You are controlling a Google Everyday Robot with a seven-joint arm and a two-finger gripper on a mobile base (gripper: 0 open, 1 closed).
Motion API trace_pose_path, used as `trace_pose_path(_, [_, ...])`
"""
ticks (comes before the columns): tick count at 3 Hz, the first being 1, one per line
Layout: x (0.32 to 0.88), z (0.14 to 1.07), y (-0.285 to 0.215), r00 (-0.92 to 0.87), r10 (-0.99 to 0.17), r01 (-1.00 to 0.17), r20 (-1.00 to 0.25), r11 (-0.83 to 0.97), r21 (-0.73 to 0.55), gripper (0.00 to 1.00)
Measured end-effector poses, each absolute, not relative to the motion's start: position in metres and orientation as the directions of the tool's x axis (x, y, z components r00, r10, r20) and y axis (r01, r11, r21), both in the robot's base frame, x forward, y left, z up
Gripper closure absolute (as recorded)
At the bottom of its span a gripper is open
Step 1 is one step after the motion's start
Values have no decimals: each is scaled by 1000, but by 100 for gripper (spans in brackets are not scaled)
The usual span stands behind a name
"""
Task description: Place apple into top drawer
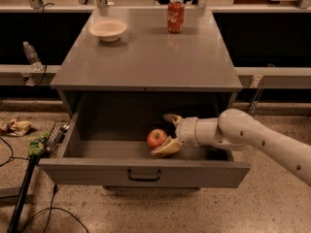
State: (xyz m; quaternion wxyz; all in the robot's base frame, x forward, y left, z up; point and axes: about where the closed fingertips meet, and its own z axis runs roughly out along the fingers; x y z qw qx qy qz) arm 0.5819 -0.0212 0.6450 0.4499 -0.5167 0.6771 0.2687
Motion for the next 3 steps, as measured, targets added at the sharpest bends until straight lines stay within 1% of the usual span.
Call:
trace_pose_path(1, [582,655,-44,-113,-447,-906,-887,412,-92,1])
trace_pose_path(2, [584,669,-69,-147,-420,-861,-896,500,-92,22])
trace_pose_path(3, [582,691,-94,-172,-397,-823,-901,561,-90,46])
